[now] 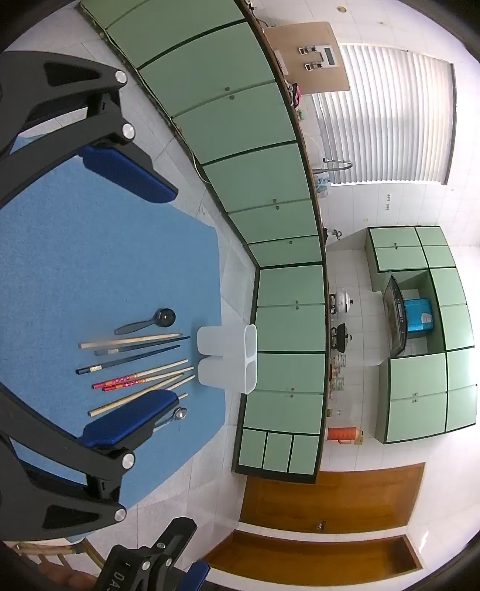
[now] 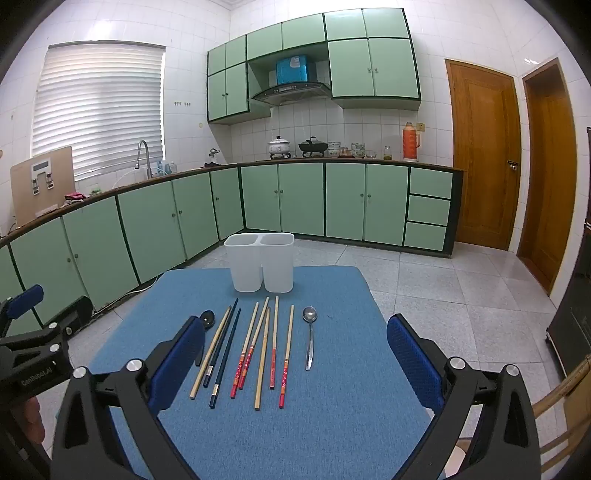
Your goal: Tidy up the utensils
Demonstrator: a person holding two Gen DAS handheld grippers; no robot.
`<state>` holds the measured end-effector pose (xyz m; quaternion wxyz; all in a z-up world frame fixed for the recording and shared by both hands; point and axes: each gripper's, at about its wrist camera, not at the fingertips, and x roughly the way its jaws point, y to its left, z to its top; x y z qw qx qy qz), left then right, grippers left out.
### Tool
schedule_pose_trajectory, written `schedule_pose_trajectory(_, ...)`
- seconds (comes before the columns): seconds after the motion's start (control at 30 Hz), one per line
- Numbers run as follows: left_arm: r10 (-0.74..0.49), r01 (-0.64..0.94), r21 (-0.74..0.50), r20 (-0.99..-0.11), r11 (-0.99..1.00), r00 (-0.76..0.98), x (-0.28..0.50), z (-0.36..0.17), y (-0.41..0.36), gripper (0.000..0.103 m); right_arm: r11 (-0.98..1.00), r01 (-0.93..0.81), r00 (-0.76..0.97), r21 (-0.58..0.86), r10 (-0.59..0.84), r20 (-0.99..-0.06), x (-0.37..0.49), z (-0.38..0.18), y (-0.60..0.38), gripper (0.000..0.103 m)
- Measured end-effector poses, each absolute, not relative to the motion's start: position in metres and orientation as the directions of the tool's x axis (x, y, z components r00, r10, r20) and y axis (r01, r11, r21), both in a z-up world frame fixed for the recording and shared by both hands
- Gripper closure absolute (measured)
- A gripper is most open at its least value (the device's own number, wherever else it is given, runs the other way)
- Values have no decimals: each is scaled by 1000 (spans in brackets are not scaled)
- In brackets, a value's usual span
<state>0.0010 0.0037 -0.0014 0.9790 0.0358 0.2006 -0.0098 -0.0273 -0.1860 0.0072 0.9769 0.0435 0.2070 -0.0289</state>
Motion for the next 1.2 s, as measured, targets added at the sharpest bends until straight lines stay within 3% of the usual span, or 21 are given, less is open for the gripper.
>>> schedule_pose_trajectory(1.2, 2, 27, 70, -390, 997, 921, 0, 2, 13, 5, 995, 74, 913, 73, -38, -407, -27, 9, -187, 6)
